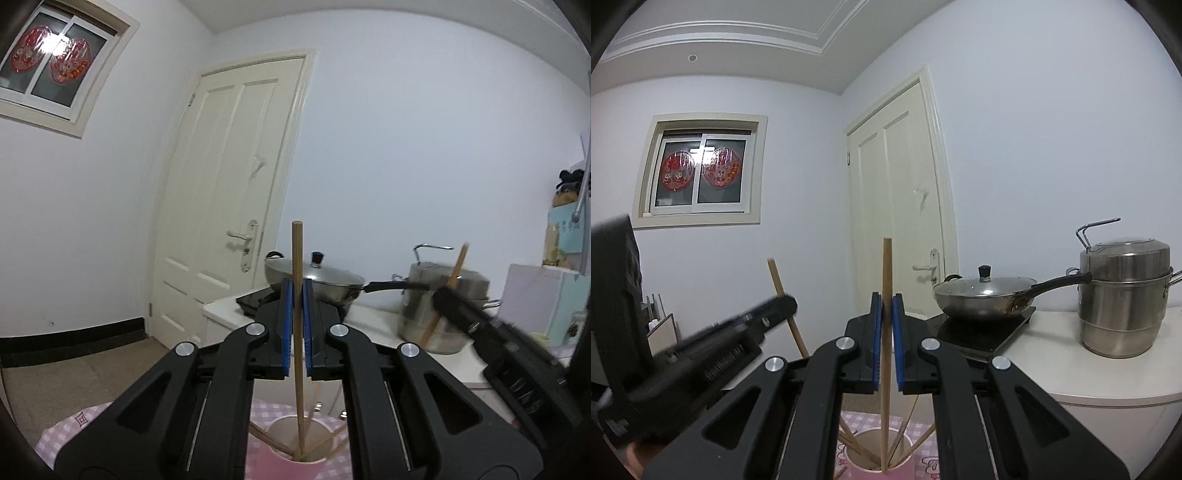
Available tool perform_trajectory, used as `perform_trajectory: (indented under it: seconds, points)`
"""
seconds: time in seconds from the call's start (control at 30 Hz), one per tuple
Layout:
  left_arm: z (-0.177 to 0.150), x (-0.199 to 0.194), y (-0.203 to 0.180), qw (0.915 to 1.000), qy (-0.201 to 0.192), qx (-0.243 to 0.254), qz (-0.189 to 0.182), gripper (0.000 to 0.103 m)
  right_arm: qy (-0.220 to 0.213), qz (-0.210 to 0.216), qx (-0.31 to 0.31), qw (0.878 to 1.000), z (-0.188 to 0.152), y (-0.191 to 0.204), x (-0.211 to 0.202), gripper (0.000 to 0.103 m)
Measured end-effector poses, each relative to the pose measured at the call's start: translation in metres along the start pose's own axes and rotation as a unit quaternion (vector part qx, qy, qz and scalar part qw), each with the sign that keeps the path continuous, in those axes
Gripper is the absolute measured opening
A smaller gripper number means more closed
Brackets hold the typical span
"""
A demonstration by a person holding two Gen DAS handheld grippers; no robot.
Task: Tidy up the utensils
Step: 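Lift both held chopsticks upright above the pink cup, then open the left tool over the cup while the right tool releases its chopstick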
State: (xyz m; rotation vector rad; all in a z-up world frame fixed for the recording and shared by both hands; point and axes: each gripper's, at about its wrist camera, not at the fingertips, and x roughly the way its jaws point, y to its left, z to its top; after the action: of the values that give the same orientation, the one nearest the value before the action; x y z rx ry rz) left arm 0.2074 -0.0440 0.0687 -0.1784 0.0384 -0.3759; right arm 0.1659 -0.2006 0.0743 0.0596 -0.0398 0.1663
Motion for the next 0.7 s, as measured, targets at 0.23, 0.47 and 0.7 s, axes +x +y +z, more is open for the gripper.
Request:
perform_trajectory:
  seconds: [0.23, 0.47, 0.7]
  points:
    - [-0.025, 0.017, 0.005, 0.9996, 0.026, 0.010, 0.010, 0.005, -0.016, -0.001, -0.002, 1.000, -0.001, 0.002, 0.003, 0.004]
    - [-0.053, 0.029, 0.010, 0.9979, 0.064, 0.011, 0.008, 0.006, -0.026, 0.001, -0.002, 1.000, 0.004, 0.001, 0.004, 0.004]
    - [-0.060, 0.031, 0.017, 0.9960, 0.088, -0.009, -0.007, 0.006, -0.014, -0.002, -0.008, 1.000, -0.010, 0.002, 0.015, 0.004]
